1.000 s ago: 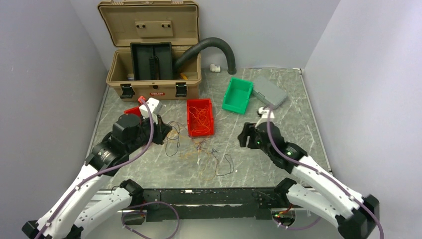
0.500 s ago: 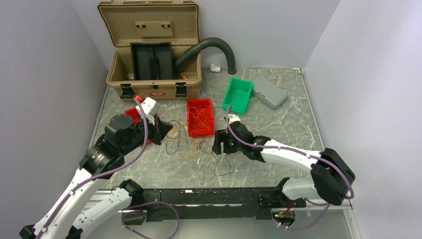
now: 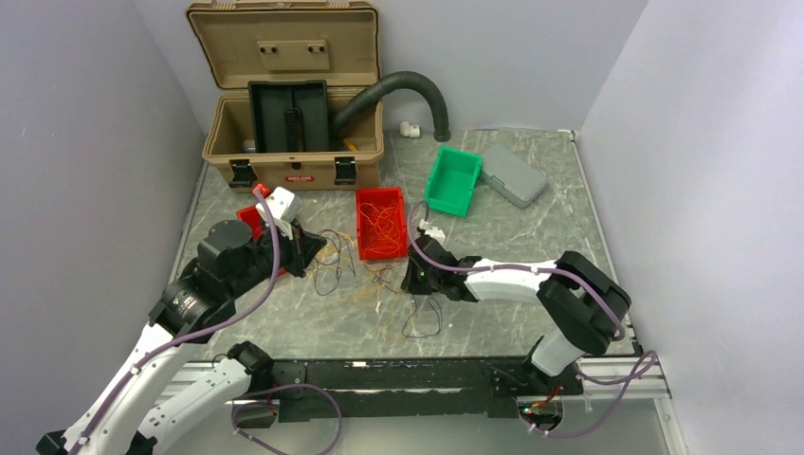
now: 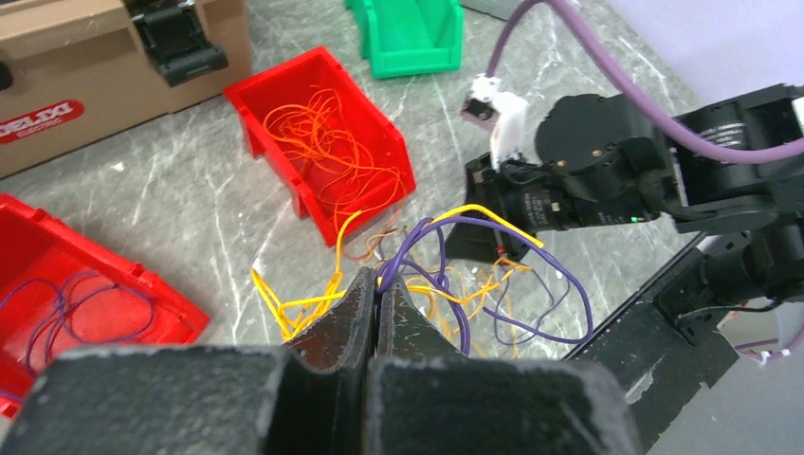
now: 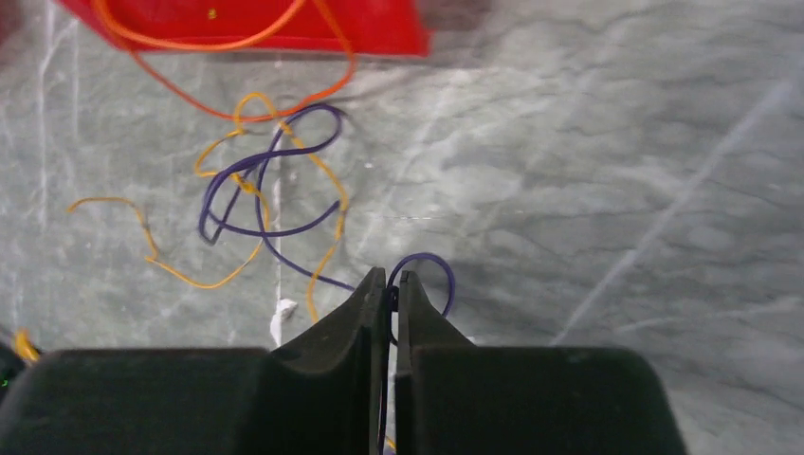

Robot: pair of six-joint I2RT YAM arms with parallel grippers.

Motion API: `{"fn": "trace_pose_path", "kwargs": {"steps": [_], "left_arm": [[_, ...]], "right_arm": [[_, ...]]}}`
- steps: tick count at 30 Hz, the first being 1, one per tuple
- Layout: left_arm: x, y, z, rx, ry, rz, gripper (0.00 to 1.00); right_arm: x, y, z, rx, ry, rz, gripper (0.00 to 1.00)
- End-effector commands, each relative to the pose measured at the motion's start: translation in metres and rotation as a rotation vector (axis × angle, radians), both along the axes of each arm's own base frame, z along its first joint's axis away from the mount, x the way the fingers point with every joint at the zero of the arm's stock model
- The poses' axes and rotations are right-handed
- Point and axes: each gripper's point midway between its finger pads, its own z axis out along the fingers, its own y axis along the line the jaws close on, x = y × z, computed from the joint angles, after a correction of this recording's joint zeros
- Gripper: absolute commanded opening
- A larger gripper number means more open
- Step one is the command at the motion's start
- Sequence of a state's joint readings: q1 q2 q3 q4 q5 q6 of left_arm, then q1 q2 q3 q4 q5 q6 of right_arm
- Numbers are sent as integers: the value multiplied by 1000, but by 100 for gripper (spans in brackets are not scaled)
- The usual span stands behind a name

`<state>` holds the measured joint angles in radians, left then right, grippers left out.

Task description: Untangle the cables

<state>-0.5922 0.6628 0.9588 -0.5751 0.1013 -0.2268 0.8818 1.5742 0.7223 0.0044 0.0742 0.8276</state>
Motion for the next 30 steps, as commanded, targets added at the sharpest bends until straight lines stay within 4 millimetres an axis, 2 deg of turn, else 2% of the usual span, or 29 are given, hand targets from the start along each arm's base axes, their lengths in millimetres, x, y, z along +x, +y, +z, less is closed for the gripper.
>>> {"fn": "trace_pose_path", "kwargs": {"steps": [1,5,10,15,20,24,27,30], "left_arm": [[8,19,6,20,-19,114,0],[15,48,10,61,-40,266,0],[19,93,15,116,-61,495,0],[16,148,25,112,-77,806,0],[0,187,39,30,-119,1031,0],[-16,214,49,-34,-151,1166,0],[-13,206,54,-52,-183,1102,0],[-1,170,54,-34,-203,875,0]], "right_arm": [[27,-26,26,-65,-105,-170,1],[43,-84,57,-112,-185,-329,0],[46,-168,94,-190,-276,-518,0],[38,-244,130,-275,-356,-738,0],[18,-300,159,-318,-418,-985,0],[0,-329,161,-365,-394,-1133,0],[7,-323,166,-339,-410,-1089,0],[24,-303,185,-278,-473,-952,0]]}}
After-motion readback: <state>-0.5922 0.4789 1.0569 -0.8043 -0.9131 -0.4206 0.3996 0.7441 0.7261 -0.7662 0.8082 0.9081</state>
